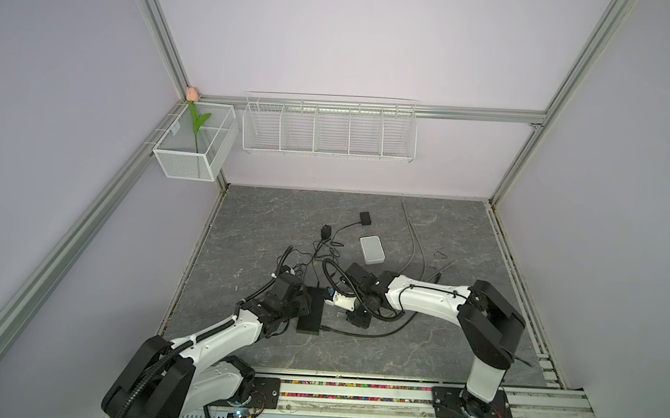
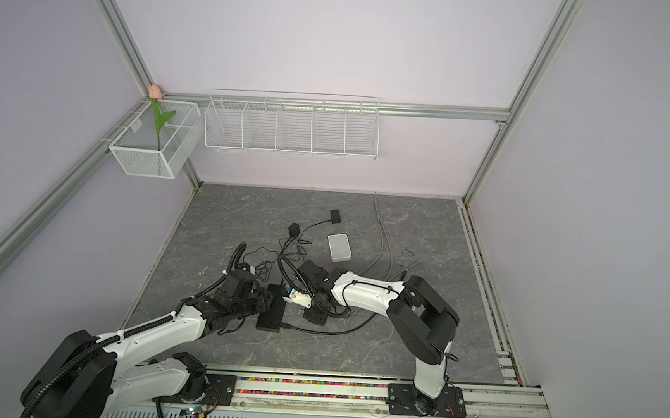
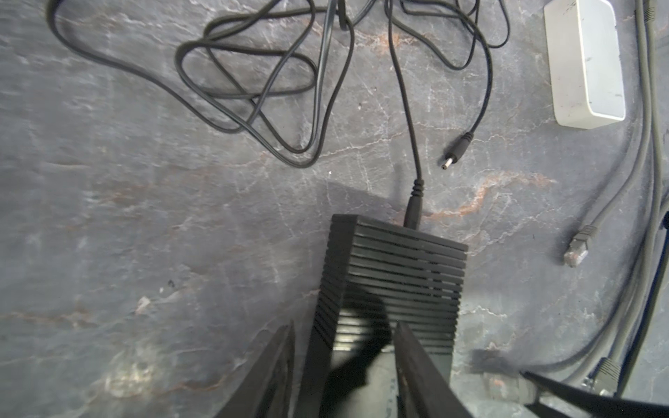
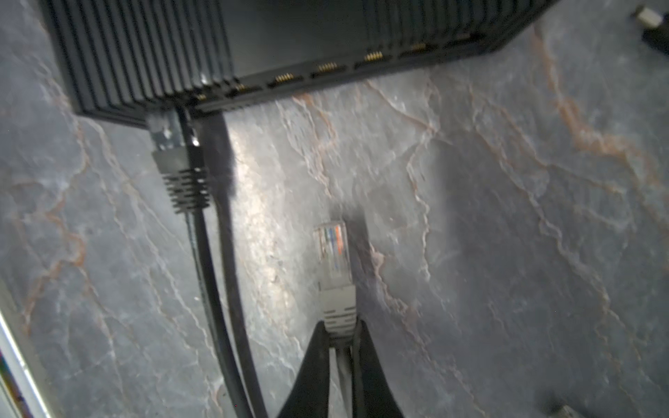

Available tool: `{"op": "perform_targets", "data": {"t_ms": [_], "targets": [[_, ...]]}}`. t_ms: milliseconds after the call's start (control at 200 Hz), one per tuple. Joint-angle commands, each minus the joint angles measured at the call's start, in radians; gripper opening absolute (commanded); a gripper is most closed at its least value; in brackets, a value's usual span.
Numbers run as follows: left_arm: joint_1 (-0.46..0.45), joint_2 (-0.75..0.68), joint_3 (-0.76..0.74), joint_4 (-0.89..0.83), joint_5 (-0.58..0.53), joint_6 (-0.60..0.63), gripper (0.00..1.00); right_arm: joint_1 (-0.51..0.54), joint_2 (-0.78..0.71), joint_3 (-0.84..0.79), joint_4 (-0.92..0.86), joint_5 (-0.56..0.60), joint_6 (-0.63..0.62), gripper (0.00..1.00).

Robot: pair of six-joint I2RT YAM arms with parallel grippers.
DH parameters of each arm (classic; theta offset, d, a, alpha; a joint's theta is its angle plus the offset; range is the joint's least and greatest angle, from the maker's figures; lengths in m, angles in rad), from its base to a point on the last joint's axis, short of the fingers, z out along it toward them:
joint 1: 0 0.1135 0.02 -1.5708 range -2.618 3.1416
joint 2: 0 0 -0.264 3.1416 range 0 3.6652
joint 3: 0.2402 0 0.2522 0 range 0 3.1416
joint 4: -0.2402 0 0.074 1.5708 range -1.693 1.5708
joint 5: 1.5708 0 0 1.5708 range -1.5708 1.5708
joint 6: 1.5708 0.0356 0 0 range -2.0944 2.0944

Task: Insert the plug into the switch port
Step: 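Carry the grey plug with the right gripper to the switch port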

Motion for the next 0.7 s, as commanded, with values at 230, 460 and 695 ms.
{"op": "perform_targets", "data": {"t_ms": [230, 460, 695], "targets": [[0.006, 0.061, 0.025, 0.019, 0.036, -0.001, 0.44, 0.055, -0.025, -0.012, 0.104, 0.024, 0.01, 0.06], [0.006, 0.057, 0.023, 0.018, 0.041, 0.001, 0.43, 0.067, -0.006, -0.015, 0.145, 0.018, 0.017, 0.07], [0.006, 0.022, -0.01, 0.034, 0.052, 0.002, 0.41, 0.07, 0.006, -0.014, 0.184, 0.009, 0.025, 0.06]]}}
